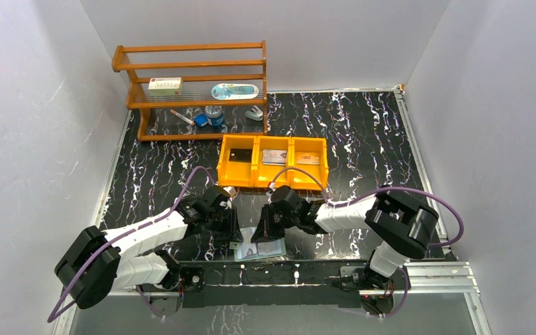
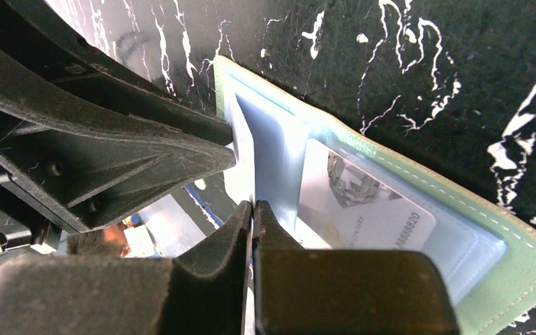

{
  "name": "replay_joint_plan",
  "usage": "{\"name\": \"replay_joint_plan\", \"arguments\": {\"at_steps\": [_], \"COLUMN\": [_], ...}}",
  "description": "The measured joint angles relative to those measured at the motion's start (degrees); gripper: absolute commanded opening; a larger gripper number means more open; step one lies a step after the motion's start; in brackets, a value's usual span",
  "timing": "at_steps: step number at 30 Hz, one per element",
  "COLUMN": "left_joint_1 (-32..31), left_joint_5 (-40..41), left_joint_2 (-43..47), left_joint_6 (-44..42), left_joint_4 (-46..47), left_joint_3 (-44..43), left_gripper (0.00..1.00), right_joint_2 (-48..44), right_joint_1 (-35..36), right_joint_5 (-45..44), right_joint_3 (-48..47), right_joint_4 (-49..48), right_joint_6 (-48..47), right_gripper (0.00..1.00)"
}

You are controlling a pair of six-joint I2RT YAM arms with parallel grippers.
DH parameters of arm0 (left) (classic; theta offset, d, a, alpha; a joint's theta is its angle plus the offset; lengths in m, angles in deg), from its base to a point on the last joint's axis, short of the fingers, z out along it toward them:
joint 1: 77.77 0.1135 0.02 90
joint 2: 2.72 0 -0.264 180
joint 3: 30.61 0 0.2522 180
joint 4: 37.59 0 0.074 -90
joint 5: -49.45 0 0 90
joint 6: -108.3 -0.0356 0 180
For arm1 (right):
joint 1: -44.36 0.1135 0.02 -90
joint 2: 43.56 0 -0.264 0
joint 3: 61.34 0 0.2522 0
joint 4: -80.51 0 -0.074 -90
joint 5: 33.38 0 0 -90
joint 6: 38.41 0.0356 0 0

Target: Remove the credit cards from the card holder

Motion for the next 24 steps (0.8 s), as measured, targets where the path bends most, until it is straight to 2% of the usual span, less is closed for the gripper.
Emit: {"name": "replay_joint_plan", "arguments": {"at_steps": [13,19,24], "left_joint_1": [0.00,0.00,0.00], "left_joint_5": [0.02,-0.02,-0.02], "left_joint_2": [-0.17,-0.35,-0.42], "left_joint_6": [-0.02,-0.04,-0.11], "left_joint_4": [0.44,0.63,0.70], "left_joint_3": [0.31,0.33,0.31], "left_gripper": [0.18,0.18,0.18], "right_joint_2": [-2.82,-2.49,-2.38], "right_joint_1": [-1.33,-1.75,-1.75], "right_joint_5": [1.62,3.43,4.57], "right_joint_3": [3.04,3.54,3.61], "right_joint_4": [-1.16,-1.84,-3.28], "right_joint_6": [-0.02,0.26,0.66], "right_gripper": [0.15,0.28,0.27]}}
